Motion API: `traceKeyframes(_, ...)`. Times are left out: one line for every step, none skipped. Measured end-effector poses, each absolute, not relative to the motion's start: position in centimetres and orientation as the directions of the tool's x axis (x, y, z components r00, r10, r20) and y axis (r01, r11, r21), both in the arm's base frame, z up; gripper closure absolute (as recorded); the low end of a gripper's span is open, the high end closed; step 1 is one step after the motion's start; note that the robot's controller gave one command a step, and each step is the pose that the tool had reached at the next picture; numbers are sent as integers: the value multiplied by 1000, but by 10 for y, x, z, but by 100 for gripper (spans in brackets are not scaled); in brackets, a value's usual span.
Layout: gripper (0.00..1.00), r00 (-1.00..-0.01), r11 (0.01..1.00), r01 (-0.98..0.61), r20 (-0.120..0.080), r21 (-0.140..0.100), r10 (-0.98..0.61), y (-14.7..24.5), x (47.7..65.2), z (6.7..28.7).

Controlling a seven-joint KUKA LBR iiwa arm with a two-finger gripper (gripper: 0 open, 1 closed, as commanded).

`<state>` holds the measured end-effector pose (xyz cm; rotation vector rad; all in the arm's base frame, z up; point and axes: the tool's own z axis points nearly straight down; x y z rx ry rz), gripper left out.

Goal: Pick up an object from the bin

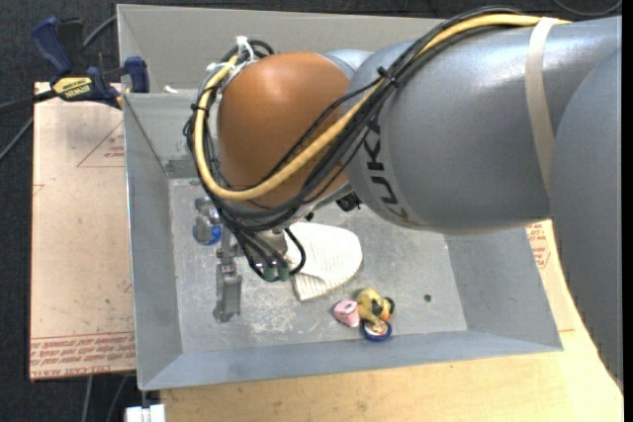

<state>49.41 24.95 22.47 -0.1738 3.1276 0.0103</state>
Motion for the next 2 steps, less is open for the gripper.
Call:
traceKeyframes(0,-995,995,101,-12,9,101,201,535,191)
traceKeyframes(0,-1000,1000,-24,-4,6,-24,197,526,138)
